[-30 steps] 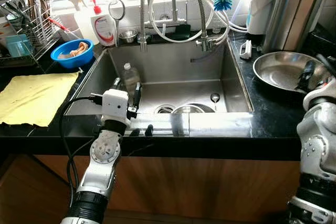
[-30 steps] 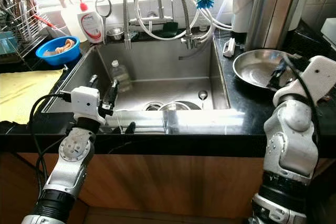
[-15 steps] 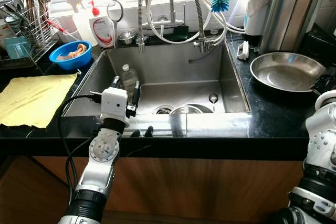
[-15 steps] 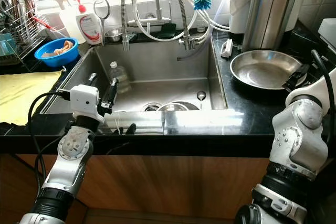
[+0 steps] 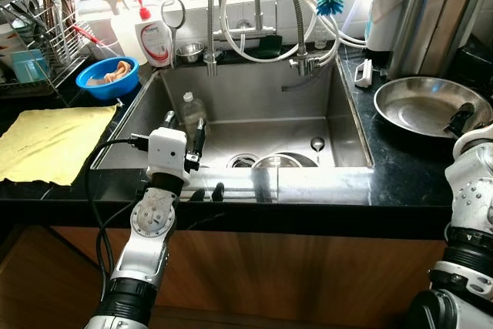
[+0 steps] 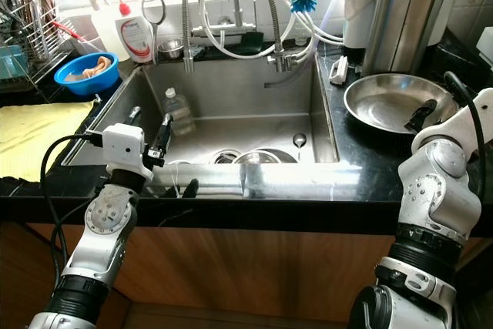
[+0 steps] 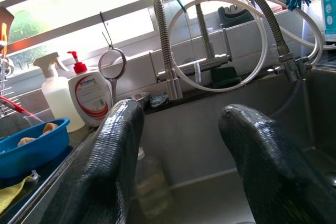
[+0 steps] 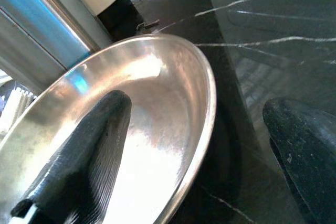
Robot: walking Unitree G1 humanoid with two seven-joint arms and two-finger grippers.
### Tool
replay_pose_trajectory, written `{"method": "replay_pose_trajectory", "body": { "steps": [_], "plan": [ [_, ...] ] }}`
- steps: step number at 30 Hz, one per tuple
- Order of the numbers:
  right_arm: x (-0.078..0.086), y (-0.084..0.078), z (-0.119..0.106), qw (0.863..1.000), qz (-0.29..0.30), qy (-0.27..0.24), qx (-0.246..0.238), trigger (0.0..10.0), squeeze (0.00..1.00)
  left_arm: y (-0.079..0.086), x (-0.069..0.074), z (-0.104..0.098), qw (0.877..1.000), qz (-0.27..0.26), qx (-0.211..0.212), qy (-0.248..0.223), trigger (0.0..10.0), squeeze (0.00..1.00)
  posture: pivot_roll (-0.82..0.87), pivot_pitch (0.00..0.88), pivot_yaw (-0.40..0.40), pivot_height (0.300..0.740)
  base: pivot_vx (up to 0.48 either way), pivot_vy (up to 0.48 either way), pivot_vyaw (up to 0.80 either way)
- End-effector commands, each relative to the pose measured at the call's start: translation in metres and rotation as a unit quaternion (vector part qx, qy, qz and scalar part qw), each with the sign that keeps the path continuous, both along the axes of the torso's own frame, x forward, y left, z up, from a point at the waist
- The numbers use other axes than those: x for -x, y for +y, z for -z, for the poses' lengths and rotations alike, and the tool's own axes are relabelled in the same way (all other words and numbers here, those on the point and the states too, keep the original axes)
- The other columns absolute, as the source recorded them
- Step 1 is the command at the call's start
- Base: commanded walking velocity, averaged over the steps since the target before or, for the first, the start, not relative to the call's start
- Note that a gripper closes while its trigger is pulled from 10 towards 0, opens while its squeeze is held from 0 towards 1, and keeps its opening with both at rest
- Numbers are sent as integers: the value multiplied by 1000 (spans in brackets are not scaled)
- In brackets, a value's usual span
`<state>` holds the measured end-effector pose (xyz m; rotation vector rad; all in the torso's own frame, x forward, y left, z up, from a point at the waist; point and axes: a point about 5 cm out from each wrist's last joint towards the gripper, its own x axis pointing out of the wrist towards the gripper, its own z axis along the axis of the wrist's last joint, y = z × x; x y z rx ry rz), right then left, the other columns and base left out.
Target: Kitchen organization
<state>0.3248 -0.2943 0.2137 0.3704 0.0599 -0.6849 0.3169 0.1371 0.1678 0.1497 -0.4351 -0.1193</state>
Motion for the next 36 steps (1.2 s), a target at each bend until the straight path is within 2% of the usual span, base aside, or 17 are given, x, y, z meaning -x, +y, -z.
{"method": "replay_pose_trajectory", "body": {
  "steps": [1, 2, 3, 4, 25, 36],
  "plan": [
    [-6, 5, -1, 1000, -12, -2, -9, 10000, 0, 6, -2, 1, 1000, -8, -5, 4, 10000, 0, -263, 0, 123, 740, 0, 0, 0],
    [-6, 3, 1, 1000, -8, -5, -16, 10000, 0, 6, -3, 1, 1000, -9, -5, 4, 10000, 0, -263, 0, 123, 740, 0, 0, 0],
    [-5, 2, 2, 1000, -7, -5, -16, 3608, 0, 6, -2, 1, 1000, -10, -5, 4, 10000, 0, -260, 0, 122, 740, 0, 0, 0],
    [-5, 0, 2, 1000, -7, -5, -12, 0, 0, 6, -2, 1, 1000, -10, -5, 4, 10000, 0, -261, 0, 122, 740, 0, 0, 0],
    [-2, -3, 3, 1000, 9, -3, -18, 0, 0, 6, -4, 1, 1000, -2, -10, 14, 10000, 0, -262, 0, 128, 740, 0, 0, 0],
    [-5, 3, -1, 1000, -9, -4, -15, 0, 0, 0, -4, 7, 999, 14, -11, 32, 10000, 0, -266, 0, 121, 740, 0, 0, 0]
  ]
}}
